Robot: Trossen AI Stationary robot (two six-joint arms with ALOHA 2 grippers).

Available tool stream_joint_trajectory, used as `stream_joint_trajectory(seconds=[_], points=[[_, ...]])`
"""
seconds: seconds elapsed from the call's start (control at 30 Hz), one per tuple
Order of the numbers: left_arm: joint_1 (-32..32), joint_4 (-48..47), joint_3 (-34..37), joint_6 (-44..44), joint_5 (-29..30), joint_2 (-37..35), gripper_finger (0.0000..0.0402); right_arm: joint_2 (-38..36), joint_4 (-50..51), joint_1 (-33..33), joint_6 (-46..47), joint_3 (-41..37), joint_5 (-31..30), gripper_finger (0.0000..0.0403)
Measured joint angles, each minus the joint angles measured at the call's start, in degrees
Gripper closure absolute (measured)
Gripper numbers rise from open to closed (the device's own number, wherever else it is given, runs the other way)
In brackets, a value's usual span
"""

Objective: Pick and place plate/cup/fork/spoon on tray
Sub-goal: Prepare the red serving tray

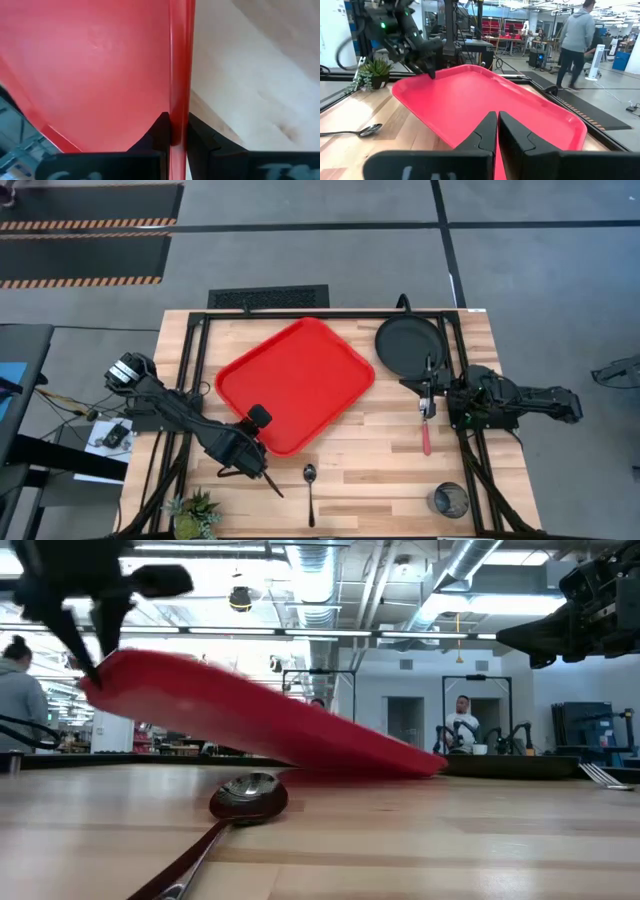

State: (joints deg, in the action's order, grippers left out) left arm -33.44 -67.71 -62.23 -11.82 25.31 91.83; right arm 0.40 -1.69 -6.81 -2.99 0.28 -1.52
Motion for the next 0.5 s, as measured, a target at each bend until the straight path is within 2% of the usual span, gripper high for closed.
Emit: stream_joint_trajectory(seconds=[0.2, 0.5], points=[[-0.94, 2.43, 6.58, -3.29, 0.90, -0.46, 0.0385, 0.00, 0.00, 0.01, 0.01, -0.01, -0.02, 0.0361], [-1.15, 3.95, 13.58, -16.01, 1.17, -2.71, 0.0385, 0.00, 0.00, 0.00, 0.00, 0.00, 0.00, 0.0361]])
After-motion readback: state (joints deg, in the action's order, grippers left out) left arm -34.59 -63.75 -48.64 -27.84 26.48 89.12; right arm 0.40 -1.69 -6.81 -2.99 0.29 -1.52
